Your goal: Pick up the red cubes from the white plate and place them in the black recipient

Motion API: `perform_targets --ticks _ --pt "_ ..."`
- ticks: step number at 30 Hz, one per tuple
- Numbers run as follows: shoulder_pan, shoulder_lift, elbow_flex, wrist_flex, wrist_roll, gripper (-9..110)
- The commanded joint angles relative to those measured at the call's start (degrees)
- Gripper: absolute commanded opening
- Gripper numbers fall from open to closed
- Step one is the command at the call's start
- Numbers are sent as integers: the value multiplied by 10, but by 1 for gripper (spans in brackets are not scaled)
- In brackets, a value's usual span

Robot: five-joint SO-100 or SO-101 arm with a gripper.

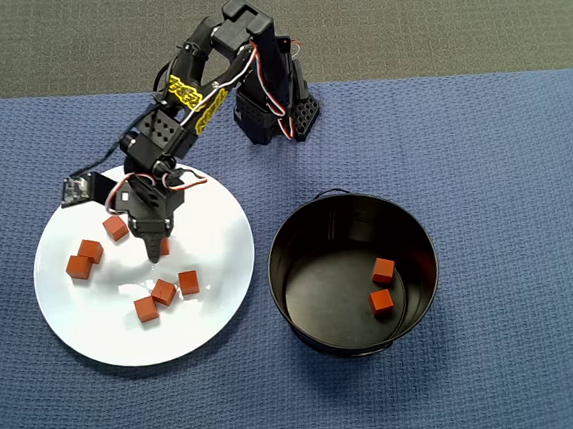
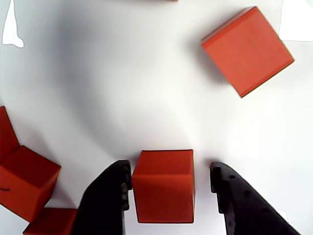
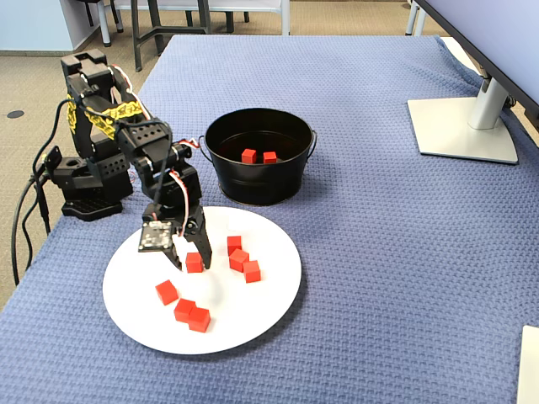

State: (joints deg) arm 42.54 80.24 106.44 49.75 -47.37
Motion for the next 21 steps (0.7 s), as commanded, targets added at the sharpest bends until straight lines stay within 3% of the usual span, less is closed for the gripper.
perform_targets --ticks 1,7,14,17,21 --pt "-16 46 4 8 12 4" --pt "-7 84 -3 7 38 0" --pt "0 335 16 36 109 0" --pt "-67 424 11 98 172 0" --pt "-240 459 -40 169 287 0"
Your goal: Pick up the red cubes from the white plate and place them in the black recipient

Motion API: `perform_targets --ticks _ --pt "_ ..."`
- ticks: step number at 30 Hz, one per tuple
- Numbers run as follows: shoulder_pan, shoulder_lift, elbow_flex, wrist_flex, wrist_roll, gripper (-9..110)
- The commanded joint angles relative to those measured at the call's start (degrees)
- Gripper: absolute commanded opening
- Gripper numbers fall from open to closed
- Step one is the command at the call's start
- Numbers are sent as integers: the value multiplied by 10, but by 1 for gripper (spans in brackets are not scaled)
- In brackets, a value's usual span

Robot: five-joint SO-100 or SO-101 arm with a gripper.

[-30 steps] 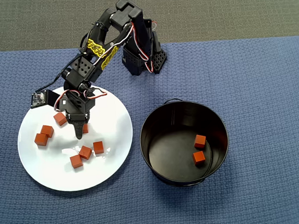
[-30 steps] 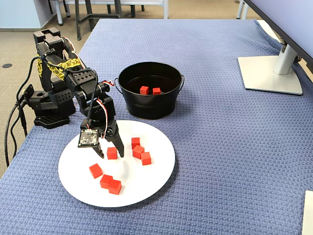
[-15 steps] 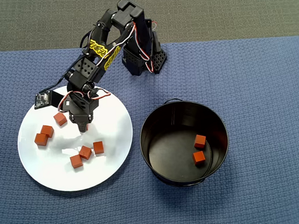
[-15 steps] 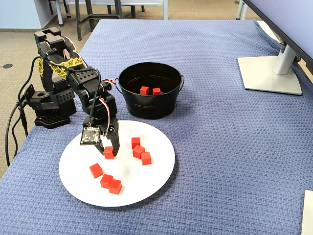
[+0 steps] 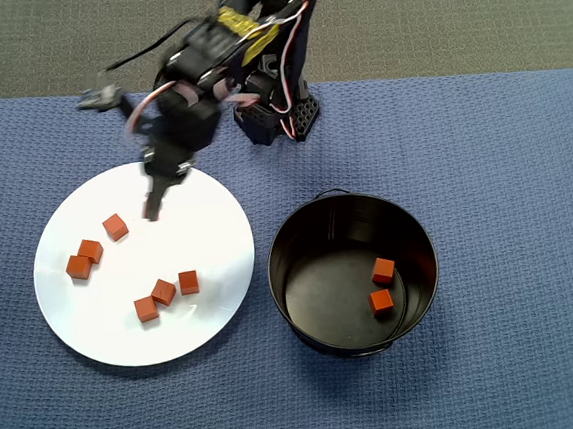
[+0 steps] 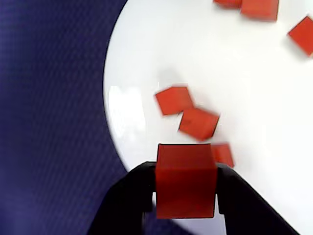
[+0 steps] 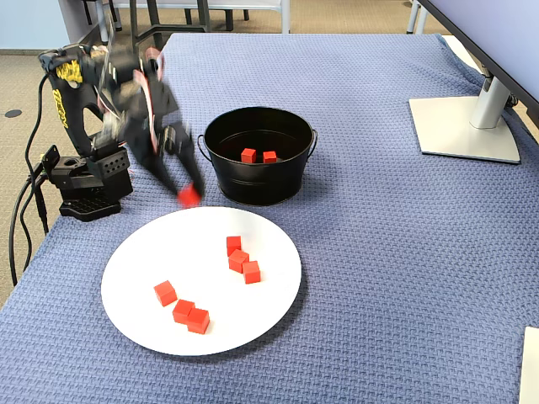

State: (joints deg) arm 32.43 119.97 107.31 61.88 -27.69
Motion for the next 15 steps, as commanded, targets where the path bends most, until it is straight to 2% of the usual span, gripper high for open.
perform_targets --ticks 1,2,4,5,7,10,15 --pt "-187 61 -55 54 113 0" --pt "-241 54 -62 66 131 2" --pt "-345 14 -83 99 142 27" --pt "-378 -9 -93 111 142 33" --pt "-388 -29 -112 116 140 36" --pt "-308 4 -112 124 80 32" --pt "-83 61 -42 66 -76 24"
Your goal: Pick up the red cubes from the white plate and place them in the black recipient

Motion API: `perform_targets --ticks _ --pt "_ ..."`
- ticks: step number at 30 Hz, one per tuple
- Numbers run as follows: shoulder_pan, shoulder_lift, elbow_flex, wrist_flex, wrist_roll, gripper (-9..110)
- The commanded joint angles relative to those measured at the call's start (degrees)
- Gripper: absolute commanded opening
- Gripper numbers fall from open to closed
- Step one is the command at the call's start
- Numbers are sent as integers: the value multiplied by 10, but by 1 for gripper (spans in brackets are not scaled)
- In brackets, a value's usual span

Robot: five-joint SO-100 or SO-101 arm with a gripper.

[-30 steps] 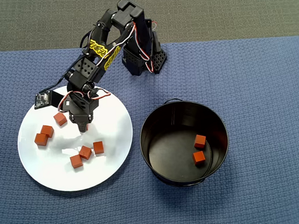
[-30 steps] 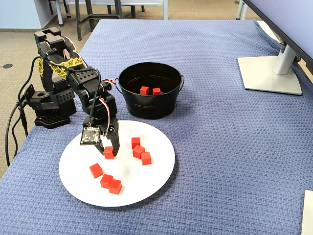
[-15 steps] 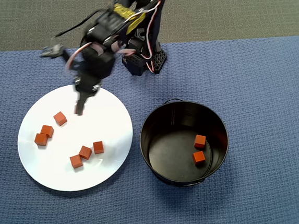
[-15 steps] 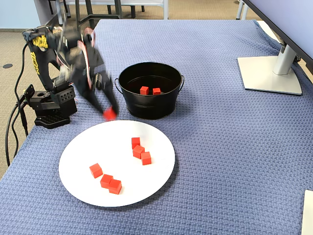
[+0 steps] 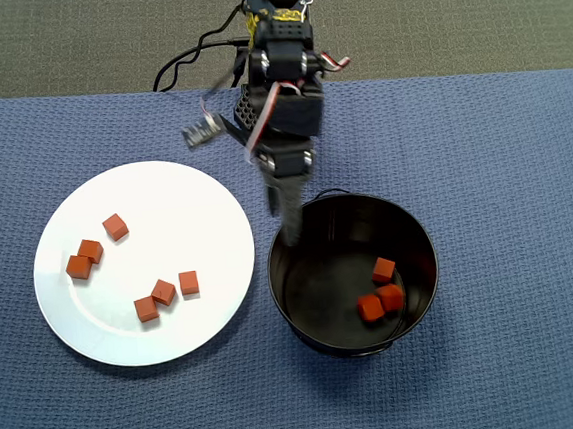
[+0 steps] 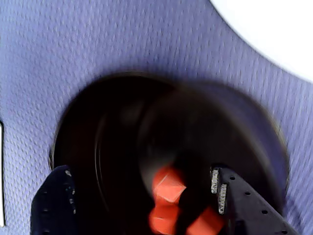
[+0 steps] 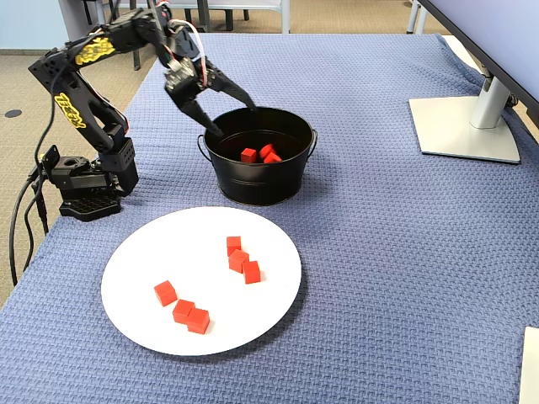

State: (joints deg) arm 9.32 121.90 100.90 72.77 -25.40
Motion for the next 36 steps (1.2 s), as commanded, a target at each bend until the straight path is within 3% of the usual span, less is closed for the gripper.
perform_targets --ticks 1,5,9,15,20,22,28,36 --pt "188 45 44 -69 -130 24" --pt "301 21 113 -151 -233 22" --pt "367 -32 157 -207 -298 30" --pt "417 -187 121 -242 -249 29" --pt "417 -277 58 -171 -249 28" --pt "428 -295 45 -179 -314 28" --pt "468 -316 25 -201 -666 28" --pt "484 -384 -3 -272 -798 26"
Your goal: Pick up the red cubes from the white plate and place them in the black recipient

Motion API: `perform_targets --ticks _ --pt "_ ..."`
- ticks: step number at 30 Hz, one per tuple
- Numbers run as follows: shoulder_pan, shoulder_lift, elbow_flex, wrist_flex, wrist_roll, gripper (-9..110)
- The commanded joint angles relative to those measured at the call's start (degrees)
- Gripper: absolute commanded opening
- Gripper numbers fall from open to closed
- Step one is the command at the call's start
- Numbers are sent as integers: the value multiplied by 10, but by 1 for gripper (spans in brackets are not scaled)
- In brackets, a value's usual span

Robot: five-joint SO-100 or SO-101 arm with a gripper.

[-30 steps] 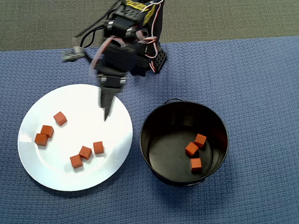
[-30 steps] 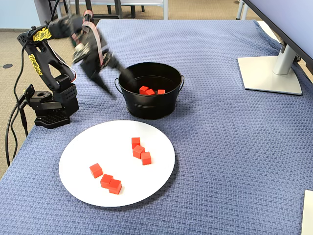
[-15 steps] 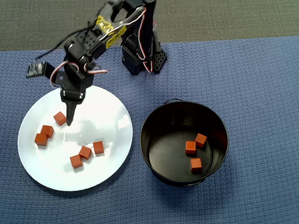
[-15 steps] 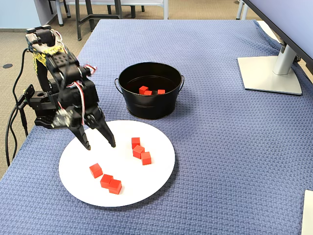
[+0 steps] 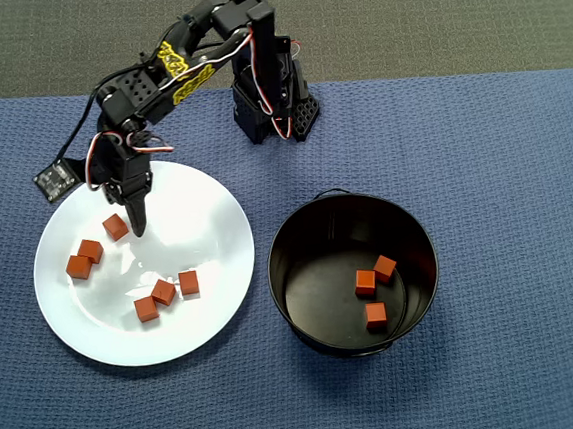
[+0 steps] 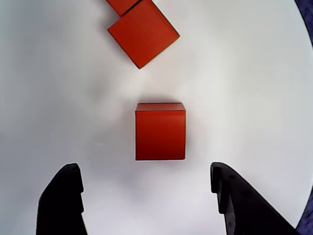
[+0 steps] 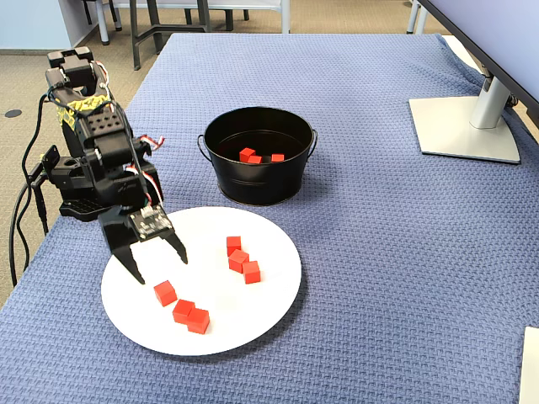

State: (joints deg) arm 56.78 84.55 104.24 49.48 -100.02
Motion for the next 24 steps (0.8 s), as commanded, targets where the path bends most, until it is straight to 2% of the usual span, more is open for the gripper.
perform_targets --ticks 1,13,17,19,22,24 --pt "10 -16 -31 -53 -54 26" --pt "3 -59 3 -130 -40 24" --pt "-4 -56 27 -156 -11 0" --pt "-9 -49 45 -185 8 0" --pt "-29 -30 43 -224 104 0" --pt "-47 6 7 -173 186 0"
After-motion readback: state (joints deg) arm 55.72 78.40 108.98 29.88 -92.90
